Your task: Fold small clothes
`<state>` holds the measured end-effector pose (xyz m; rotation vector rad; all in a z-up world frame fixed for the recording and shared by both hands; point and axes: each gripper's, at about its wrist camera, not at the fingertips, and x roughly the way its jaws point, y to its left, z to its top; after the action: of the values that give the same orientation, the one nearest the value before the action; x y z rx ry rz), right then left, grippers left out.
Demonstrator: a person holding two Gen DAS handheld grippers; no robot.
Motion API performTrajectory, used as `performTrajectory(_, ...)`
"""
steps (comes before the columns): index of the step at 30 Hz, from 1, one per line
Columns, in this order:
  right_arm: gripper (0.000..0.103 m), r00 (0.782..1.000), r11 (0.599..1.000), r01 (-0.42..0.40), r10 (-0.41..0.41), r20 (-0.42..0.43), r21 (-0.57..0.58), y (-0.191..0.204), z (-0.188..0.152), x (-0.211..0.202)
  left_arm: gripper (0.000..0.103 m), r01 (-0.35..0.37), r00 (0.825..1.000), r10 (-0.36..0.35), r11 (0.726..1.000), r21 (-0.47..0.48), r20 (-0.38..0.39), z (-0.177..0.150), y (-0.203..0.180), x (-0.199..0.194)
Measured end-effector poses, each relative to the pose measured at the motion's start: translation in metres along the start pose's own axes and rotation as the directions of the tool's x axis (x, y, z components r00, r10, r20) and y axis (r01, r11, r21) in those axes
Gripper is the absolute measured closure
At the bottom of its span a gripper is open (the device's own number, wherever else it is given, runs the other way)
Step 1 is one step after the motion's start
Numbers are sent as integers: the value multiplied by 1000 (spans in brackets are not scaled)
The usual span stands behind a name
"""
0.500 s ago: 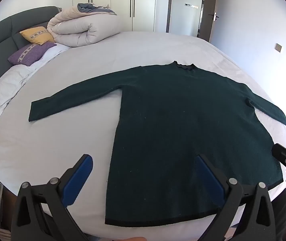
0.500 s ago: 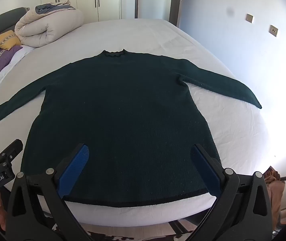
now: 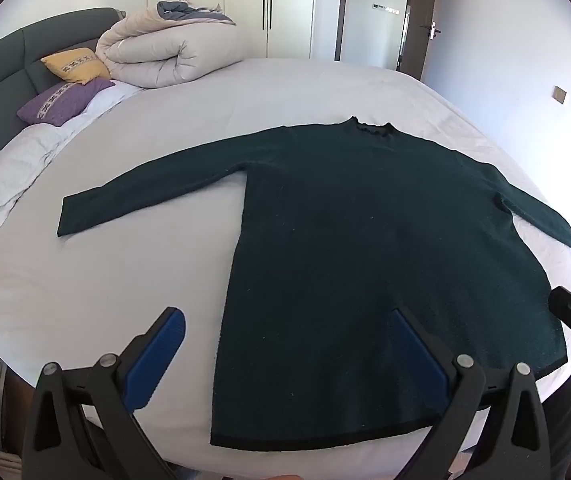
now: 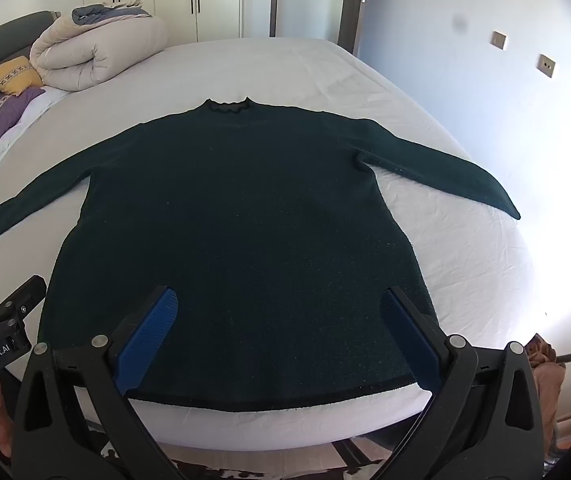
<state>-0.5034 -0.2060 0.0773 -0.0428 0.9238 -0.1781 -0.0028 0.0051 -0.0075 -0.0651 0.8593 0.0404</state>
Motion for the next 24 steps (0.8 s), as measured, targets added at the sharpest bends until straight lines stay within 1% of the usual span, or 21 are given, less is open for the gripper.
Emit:
performTrajectory(6,0,1000,1000,5,-5,-1,-4,1,3,1,0,-2,1000,2,1000,1,-3,-1,0,2)
performTrajectory(7,0,1000,1000,5,-5,-4,-5,2,8,1,0,-1,1000,1,1000,-1,-5,-1,2,3)
performTrajectory(24,0,1000,1000,5,-6,-7,-11,2,8,3,0,0,1000,0,1000,1,-11,-4,4,5)
